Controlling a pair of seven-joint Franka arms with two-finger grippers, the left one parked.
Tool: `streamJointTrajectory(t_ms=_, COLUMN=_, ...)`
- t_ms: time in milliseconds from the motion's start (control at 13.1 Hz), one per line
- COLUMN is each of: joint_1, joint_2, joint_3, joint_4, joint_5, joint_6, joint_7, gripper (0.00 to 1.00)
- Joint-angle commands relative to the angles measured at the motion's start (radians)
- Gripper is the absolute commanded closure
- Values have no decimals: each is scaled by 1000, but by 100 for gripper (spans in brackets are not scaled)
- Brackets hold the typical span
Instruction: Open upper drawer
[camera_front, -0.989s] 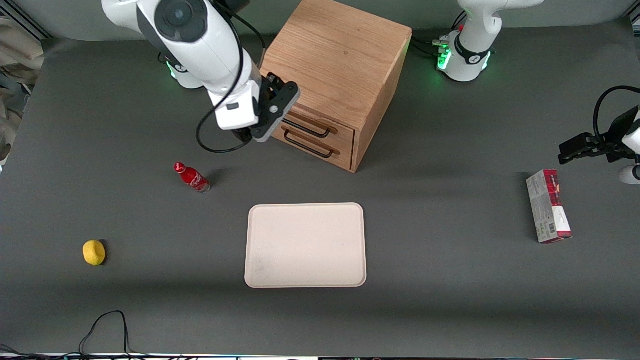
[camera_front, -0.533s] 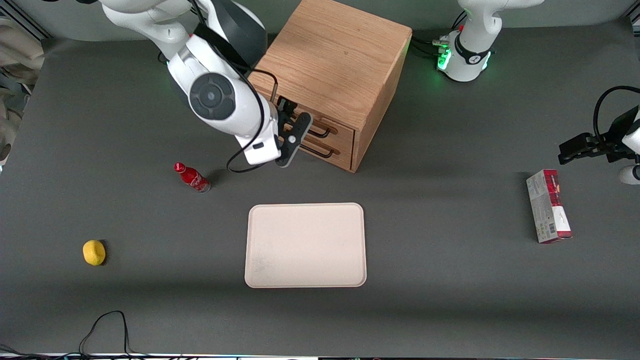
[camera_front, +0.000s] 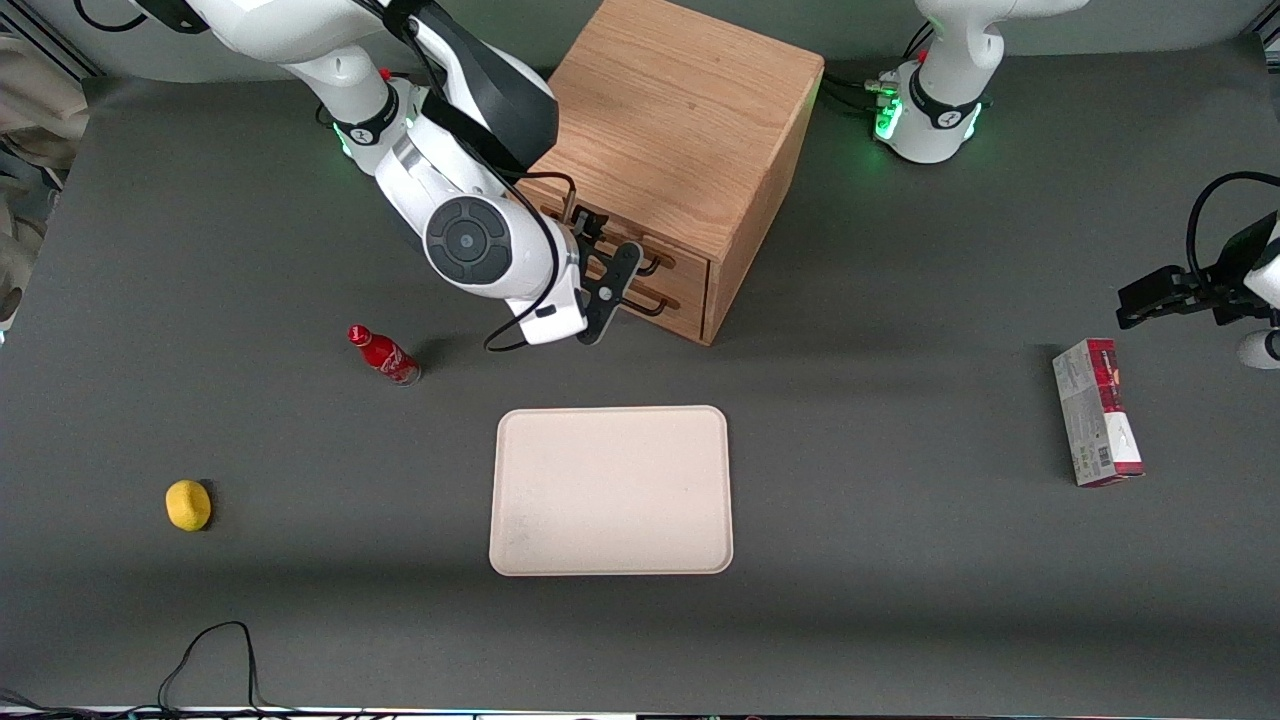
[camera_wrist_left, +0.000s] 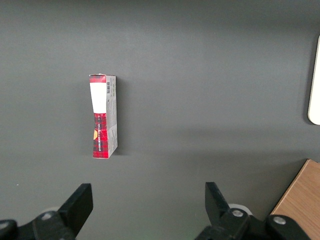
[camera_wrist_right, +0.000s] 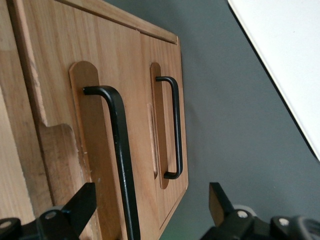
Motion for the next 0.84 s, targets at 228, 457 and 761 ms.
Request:
streamJointTrajectory(t_ms=228, joint_1=1, joint_2=31, joint_3=-2, joint_4=-5, joint_5=14, joint_6=6, joint_7=-38, gripper=0)
streamJointTrajectory(t_ms=457, joint_1=1, joint_2=32, joint_3=-2, joint_4=-31, joint_5=19, joint_6=40, joint_7=-38, gripper=0)
streamJointTrajectory(t_ms=761, joint_1=1, joint_2=61, joint_3=-2, joint_4=-31, joint_5=8, joint_6=82, joint_7=-42, gripper=0)
